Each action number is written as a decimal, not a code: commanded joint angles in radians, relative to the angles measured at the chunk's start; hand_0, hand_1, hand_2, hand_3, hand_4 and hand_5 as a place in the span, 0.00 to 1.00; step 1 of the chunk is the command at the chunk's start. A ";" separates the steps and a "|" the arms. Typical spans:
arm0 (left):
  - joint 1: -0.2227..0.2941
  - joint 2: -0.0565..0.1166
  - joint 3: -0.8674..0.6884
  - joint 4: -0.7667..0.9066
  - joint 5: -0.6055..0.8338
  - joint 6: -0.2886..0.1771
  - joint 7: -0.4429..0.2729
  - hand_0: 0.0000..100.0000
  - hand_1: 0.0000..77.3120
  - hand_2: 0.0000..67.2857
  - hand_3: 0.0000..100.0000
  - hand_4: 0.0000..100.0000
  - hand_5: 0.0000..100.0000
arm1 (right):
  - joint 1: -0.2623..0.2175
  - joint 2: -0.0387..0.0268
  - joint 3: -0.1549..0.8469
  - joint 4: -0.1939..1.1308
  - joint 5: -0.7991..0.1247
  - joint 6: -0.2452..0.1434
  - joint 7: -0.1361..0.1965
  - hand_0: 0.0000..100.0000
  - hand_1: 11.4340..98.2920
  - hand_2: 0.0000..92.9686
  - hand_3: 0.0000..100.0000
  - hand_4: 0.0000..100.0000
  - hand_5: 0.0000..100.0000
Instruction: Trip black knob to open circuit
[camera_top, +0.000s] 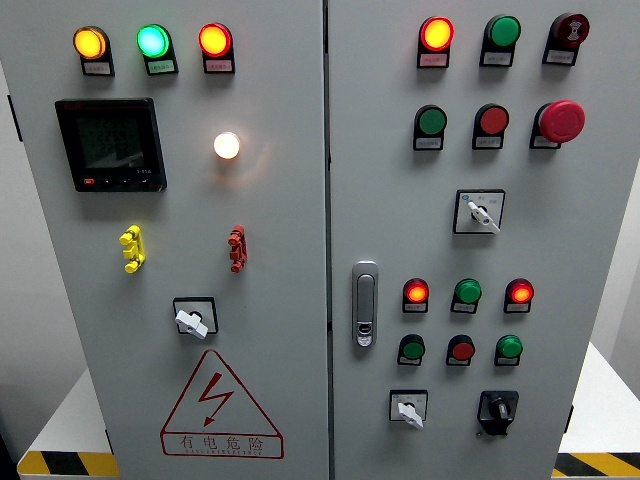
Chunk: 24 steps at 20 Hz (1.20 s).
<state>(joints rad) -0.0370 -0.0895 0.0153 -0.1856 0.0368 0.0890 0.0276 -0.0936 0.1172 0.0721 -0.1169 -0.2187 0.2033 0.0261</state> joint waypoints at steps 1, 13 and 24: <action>-0.001 0.001 0.000 0.000 0.000 0.000 0.000 0.00 0.00 0.29 0.26 0.10 0.09 | 0.002 -0.0006 0.018 0.013 -0.002 0.002 0.000 0.92 0.30 0.04 0.12 0.06 0.14; -0.001 -0.001 0.000 0.000 0.000 0.000 0.000 0.00 0.00 0.29 0.26 0.10 0.09 | 0.040 0.0009 0.619 0.025 -0.551 0.039 -0.048 0.92 0.30 0.04 0.12 0.06 0.13; 0.000 0.001 0.000 0.000 0.000 0.000 0.000 0.00 0.00 0.29 0.26 0.10 0.09 | 0.115 -0.0051 1.084 -0.009 -0.904 0.159 -0.072 0.92 0.29 0.04 0.13 0.06 0.13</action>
<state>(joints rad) -0.0370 -0.0896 0.0153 -0.1856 0.0368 0.0890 0.0276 0.0089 0.1185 1.1289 -0.1192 -1.1199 0.3543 -0.0476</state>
